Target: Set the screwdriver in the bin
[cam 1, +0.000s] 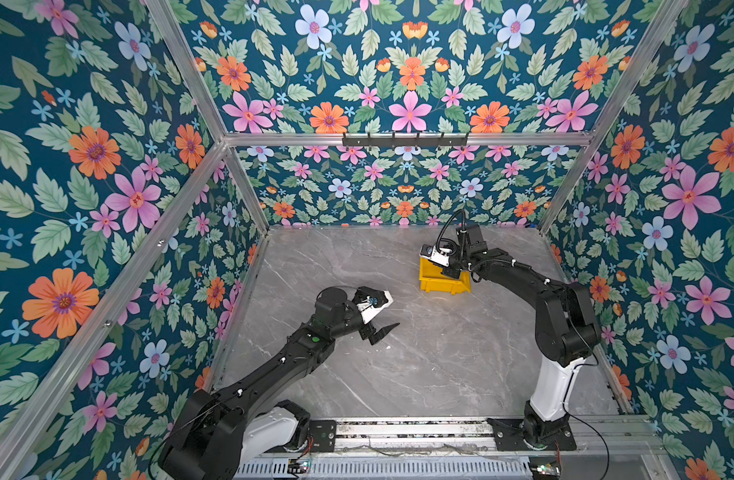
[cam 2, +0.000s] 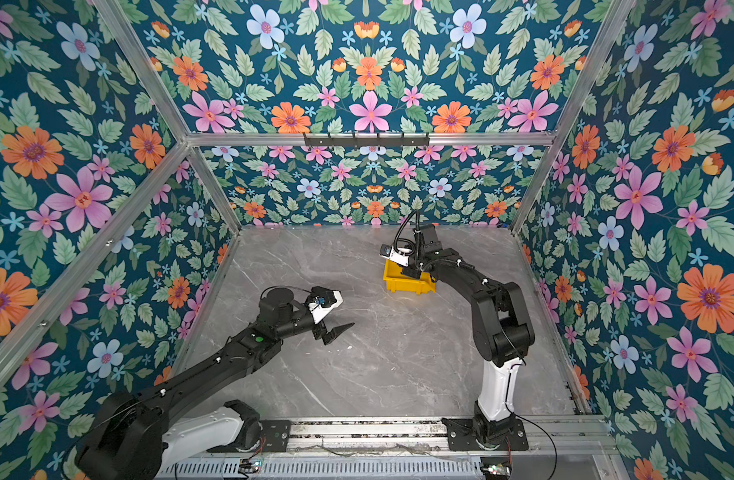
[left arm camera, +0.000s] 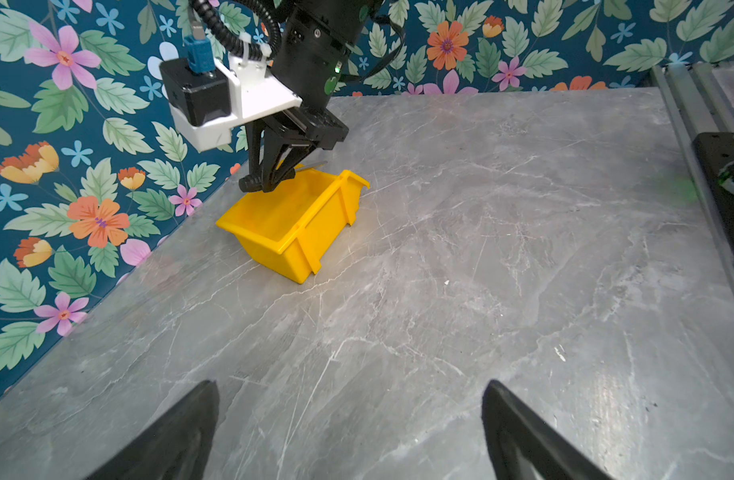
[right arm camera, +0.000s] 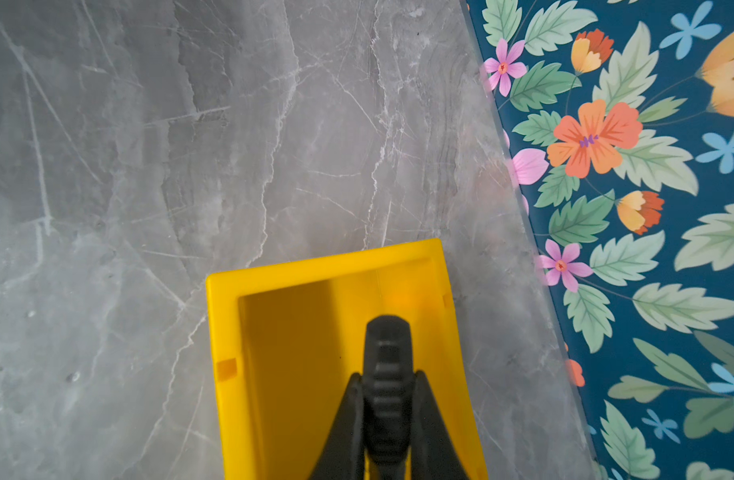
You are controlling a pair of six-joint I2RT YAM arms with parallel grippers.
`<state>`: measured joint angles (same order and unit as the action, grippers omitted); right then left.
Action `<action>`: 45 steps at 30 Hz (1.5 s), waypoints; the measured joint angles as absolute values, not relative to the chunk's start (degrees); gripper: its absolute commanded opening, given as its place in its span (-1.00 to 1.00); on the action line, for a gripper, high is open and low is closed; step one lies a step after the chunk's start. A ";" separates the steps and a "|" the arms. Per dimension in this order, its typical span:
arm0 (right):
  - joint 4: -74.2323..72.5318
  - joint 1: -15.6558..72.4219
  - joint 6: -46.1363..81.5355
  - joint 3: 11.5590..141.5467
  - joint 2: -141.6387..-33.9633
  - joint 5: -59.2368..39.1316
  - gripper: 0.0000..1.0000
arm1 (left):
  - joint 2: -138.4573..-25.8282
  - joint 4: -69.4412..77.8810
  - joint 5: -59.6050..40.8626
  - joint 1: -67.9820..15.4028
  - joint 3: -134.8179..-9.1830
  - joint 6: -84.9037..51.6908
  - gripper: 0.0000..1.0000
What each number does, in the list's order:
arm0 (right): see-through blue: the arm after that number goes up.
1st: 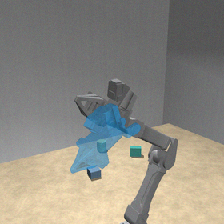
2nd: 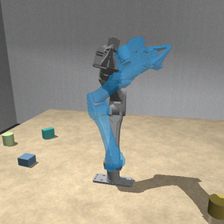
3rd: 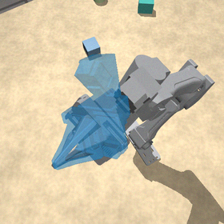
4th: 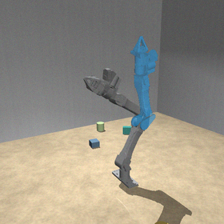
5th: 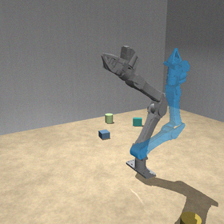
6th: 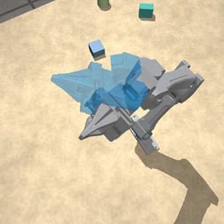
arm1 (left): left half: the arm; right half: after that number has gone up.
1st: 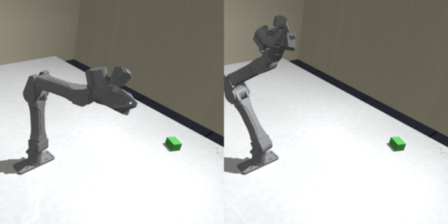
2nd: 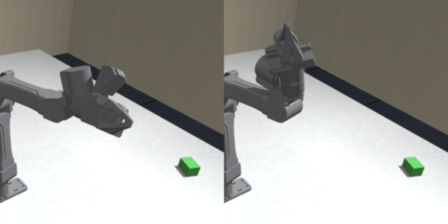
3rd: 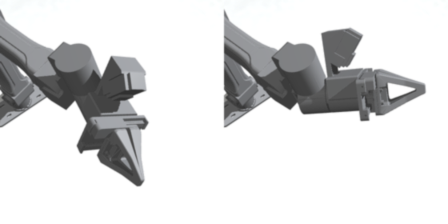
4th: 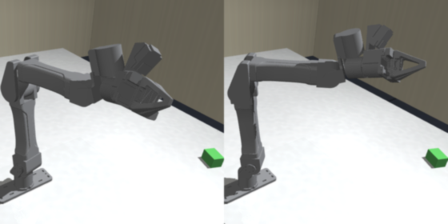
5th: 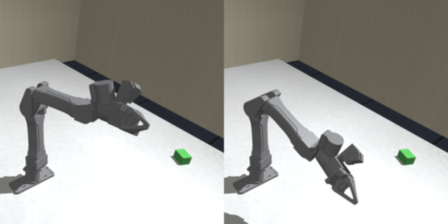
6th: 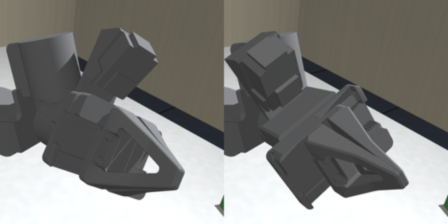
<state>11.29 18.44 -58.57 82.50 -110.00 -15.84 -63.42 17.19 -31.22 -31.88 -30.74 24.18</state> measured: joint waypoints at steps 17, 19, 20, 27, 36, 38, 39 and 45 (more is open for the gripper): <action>6.39 16.91 -54.89 82.70 -117.25 -18.85 -1.00 | -60.10 16.97 -27.00 -31.88 -28.38 22.41 0.99; 6.17 16.82 -54.57 82.83 -117.60 -19.16 -1.00 | -59.81 17.04 -26.92 -31.88 -28.18 22.33 0.99; 6.00 16.82 -54.54 82.94 -117.71 -19.27 -1.00 | -59.72 17.04 -26.89 -31.88 -28.05 22.26 0.99; 5.17 16.38 -54.13 83.35 -118.10 -19.62 -0.66 | -59.27 16.95 -26.48 -31.88 -27.70 21.37 1.00; 4.27 16.43 -52.69 82.63 -113.86 -19.70 0.08 | -59.42 17.10 -25.23 -31.86 -27.77 18.87 1.00; 2.57 16.38 -52.51 80.71 -111.61 -19.64 0.15 | -60.40 17.21 -24.01 -31.86 -28.51 17.41 1.00; 1.93 16.38 -52.18 79.85 -110.67 -19.51 0.19 | -60.66 17.43 -23.59 -31.86 -28.58 16.53 1.00; -2.90 15.97 -48.16 72.79 -102.26 -19.25 0.80 | -61.43 21.02 -17.82 -31.07 -26.76 13.23 1.00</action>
